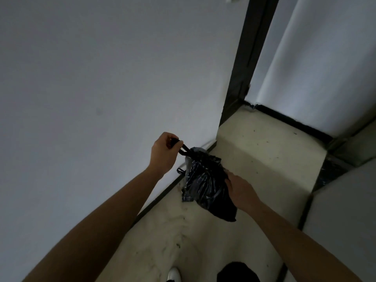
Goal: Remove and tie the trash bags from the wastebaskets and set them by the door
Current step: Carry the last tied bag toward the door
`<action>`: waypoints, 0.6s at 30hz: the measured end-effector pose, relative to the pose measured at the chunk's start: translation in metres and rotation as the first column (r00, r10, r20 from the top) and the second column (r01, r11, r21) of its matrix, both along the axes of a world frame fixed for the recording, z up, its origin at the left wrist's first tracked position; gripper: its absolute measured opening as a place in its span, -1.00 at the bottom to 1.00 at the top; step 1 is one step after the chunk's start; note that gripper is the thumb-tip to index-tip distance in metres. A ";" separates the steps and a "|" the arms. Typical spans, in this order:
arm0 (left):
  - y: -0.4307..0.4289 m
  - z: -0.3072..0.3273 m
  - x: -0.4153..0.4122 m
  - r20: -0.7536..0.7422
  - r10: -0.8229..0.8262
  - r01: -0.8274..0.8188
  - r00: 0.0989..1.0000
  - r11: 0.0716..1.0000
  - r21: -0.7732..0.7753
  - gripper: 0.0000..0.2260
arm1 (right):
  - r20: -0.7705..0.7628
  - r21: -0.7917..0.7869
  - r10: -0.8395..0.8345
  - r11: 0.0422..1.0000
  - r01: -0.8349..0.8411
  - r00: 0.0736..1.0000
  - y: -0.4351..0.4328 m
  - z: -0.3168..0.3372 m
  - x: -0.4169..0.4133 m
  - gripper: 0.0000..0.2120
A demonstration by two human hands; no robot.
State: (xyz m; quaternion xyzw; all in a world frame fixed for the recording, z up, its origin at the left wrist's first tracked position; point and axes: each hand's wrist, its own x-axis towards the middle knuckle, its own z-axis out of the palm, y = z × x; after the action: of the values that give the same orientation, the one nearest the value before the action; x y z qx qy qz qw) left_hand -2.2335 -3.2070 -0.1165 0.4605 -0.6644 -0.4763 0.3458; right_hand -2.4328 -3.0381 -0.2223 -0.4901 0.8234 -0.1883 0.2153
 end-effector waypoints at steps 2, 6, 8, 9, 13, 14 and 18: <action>-0.027 -0.016 -0.021 0.034 0.025 -0.025 0.999 1.000 0.011 -0.92 | 0.003 0.028 -0.004 1.000 0.004 1.000 -0.027 -0.012 -0.020 -0.55; -0.061 -0.052 -0.042 0.099 0.105 -0.110 0.990 0.992 0.053 -0.93 | 0.046 0.060 0.083 0.994 -0.086 0.995 -0.081 -0.045 -0.054 -0.50; -0.068 -0.080 -0.048 0.159 0.189 -0.207 0.969 0.972 0.107 -0.93 | 0.085 0.140 0.142 0.978 -0.153 0.986 -0.106 -0.069 -0.074 -0.47; -0.070 -0.093 -0.051 0.184 0.233 -0.259 0.955 0.957 0.130 -0.92 | 0.111 0.180 0.172 0.965 -0.190 0.979 -0.118 -0.082 -0.084 -0.46; -0.084 -0.134 -0.062 0.282 0.351 -0.410 0.893 0.893 0.188 -0.92 | 0.198 0.271 0.279 0.906 -0.326 0.940 -0.159 -0.123 -0.109 -0.54; -0.090 -0.144 -0.067 0.296 0.376 -0.443 0.878 0.873 0.204 -0.92 | 0.213 0.285 0.283 0.897 -0.337 0.935 -0.167 -0.136 -0.112 -0.57; -0.106 -0.218 -0.084 0.329 0.498 -0.581 0.802 0.778 0.238 -0.93 | 0.199 0.232 0.228 0.934 -0.272 0.953 -0.178 -0.207 -0.109 -0.67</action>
State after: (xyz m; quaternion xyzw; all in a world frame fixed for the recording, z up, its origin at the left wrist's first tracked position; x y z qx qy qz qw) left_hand -2.3173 -3.3129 -0.3341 0.7390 -0.4523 -0.3981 0.3013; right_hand -2.5414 -3.2160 -0.4297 -0.5415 0.7502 -0.0917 0.3681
